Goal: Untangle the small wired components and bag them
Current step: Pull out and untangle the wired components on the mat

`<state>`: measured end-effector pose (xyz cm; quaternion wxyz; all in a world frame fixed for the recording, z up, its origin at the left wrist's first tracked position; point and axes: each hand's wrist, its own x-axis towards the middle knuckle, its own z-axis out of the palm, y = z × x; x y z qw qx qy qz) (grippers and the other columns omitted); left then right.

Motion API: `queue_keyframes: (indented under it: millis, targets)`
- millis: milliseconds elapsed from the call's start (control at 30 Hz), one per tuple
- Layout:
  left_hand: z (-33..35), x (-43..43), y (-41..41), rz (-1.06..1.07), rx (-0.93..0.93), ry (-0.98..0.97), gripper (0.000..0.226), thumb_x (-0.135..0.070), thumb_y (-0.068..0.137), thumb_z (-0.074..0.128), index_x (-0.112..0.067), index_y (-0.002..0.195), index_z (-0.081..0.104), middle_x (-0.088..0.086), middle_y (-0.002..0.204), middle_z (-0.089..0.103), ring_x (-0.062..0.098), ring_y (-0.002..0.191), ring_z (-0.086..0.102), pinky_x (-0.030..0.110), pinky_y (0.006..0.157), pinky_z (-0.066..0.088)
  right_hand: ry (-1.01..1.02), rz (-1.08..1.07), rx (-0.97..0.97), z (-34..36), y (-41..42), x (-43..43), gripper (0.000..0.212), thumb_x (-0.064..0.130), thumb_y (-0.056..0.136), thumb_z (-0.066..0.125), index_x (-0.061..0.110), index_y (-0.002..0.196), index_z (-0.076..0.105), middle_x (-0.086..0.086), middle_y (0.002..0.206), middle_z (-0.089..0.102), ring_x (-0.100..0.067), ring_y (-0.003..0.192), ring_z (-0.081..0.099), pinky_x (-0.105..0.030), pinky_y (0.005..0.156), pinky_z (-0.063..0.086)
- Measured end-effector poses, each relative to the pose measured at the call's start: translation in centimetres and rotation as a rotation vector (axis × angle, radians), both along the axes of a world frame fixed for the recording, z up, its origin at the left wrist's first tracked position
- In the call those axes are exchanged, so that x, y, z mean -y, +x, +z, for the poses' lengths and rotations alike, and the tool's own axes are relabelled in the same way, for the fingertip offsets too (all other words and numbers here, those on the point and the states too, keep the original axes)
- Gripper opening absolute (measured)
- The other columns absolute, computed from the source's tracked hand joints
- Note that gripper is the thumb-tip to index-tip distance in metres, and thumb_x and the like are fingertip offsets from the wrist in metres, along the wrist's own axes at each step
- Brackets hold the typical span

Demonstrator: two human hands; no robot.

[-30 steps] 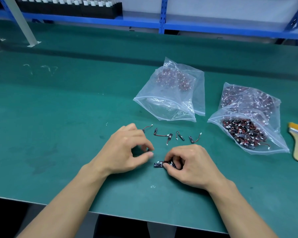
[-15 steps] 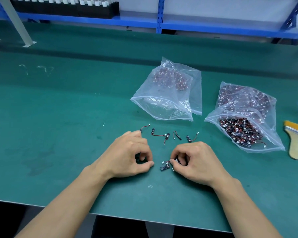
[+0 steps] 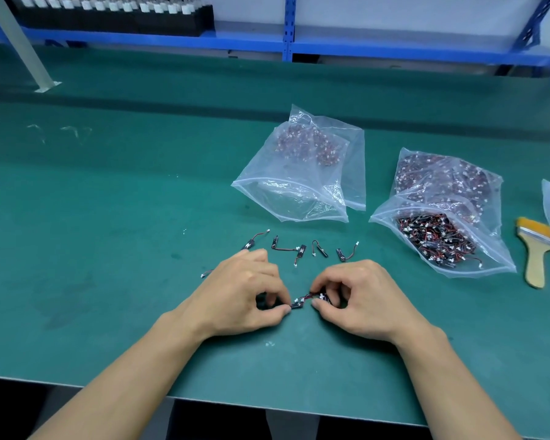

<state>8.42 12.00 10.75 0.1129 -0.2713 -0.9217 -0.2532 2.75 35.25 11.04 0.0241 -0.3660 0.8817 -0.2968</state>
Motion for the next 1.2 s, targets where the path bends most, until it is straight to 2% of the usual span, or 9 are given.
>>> queue_keyframes:
  millis: [133, 300, 467, 667, 833, 1000, 1100, 1200]
  targets:
    - [0.1, 0.2, 0.1, 0.064, -0.025, -0.006, 0.012, -0.025, 0.077, 0.077, -0.026, 0.068, 0.069, -0.013, 0.061, 0.052, 0.011, 0.066, 0.041, 0.027, 0.066, 0.04, 0.007, 0.005, 0.01, 0.1, -0.1, -0.4, 0.01, 0.025, 0.073, 0.074, 0.029, 0.082, 0.072, 0.016, 0.059, 0.057, -0.005, 0.058, 0.052, -0.026, 0.06, 0.046]
    - [0.2, 0.1, 0.1, 0.096, -0.045, 0.0, 0.012, -0.023, 0.075, 0.075, -0.026, 0.066, 0.067, -0.013, 0.06, 0.051, 0.011, 0.064, 0.039, 0.034, 0.064, 0.044, -0.002, -0.005, 0.011, 0.1, -0.1, -0.5, 0.009, 0.026, 0.073, 0.072, 0.029, 0.082, 0.072, 0.016, 0.059, 0.058, -0.006, 0.059, 0.053, -0.028, 0.06, 0.048]
    - [0.3, 0.2, 0.2, 0.127, -0.026, 0.035, 0.011, -0.024, 0.076, 0.071, -0.025, 0.066, 0.066, -0.013, 0.06, 0.051, 0.012, 0.065, 0.04, 0.038, 0.062, 0.045, 0.019, -0.003, 0.036, 0.3, -0.2, -0.7, 0.016, 0.037, 0.071, 0.079, 0.031, 0.085, 0.073, 0.014, 0.064, 0.061, -0.005, 0.061, 0.054, -0.025, 0.06, 0.045]
    - [0.5, 0.6, 0.4, 0.124, -0.004, 0.098, 0.01, -0.021, 0.075, 0.069, -0.023, 0.066, 0.064, -0.014, 0.061, 0.049, 0.012, 0.065, 0.042, 0.035, 0.066, 0.045, 0.02, 0.001, 0.038, 0.4, 0.0, -0.8, 0.016, 0.021, 0.071, 0.071, 0.03, 0.084, 0.074, 0.015, 0.063, 0.06, -0.006, 0.06, 0.052, -0.02, 0.059, 0.038]
    - [0.7, 1.0, 0.5, 0.146, 0.009, 0.115, 0.009, -0.021, 0.074, 0.066, -0.022, 0.066, 0.063, -0.014, 0.06, 0.049, 0.018, 0.065, 0.045, 0.026, 0.07, 0.041, 0.003, -0.041, 0.013, 0.1, -0.1, -0.7, 0.014, 0.021, 0.071, 0.064, 0.028, 0.08, 0.071, 0.012, 0.062, 0.058, -0.006, 0.059, 0.051, -0.028, 0.059, 0.047]
    - [0.9, 1.3, 0.6, 0.148, 0.017, 0.08, 0.009, -0.023, 0.072, 0.062, -0.023, 0.064, 0.059, -0.014, 0.059, 0.046, 0.015, 0.066, 0.044, 0.036, 0.065, 0.043, -0.004, -0.088, -0.032, -0.3, -0.2, -0.7, 0.009, 0.021, 0.071, 0.065, 0.028, 0.076, 0.067, 0.012, 0.061, 0.057, -0.004, 0.06, 0.051, -0.029, 0.06, 0.048]
    - [0.8, 0.9, 0.5, 0.153, 0.021, 0.044, 0.009, -0.027, 0.073, 0.062, -0.025, 0.065, 0.059, -0.013, 0.059, 0.046, 0.013, 0.066, 0.044, 0.036, 0.064, 0.042, -0.019, -0.106, -0.045, -0.5, -0.3, -0.7, 0.008, 0.02, 0.071, 0.066, 0.028, 0.074, 0.066, 0.012, 0.06, 0.057, -0.004, 0.06, 0.052, -0.027, 0.058, 0.045]
    - [0.5, 0.4, 0.3, 0.158, 0.012, 0.02, 0.009, -0.027, 0.075, 0.065, -0.025, 0.066, 0.061, -0.013, 0.059, 0.047, 0.01, 0.066, 0.041, 0.034, 0.064, 0.043, -0.044, -0.09, -0.047, -0.6, -0.2, -0.5, 0.008, 0.018, 0.072, 0.067, 0.026, 0.074, 0.067, 0.011, 0.06, 0.057, -0.005, 0.059, 0.051, -0.03, 0.058, 0.048]
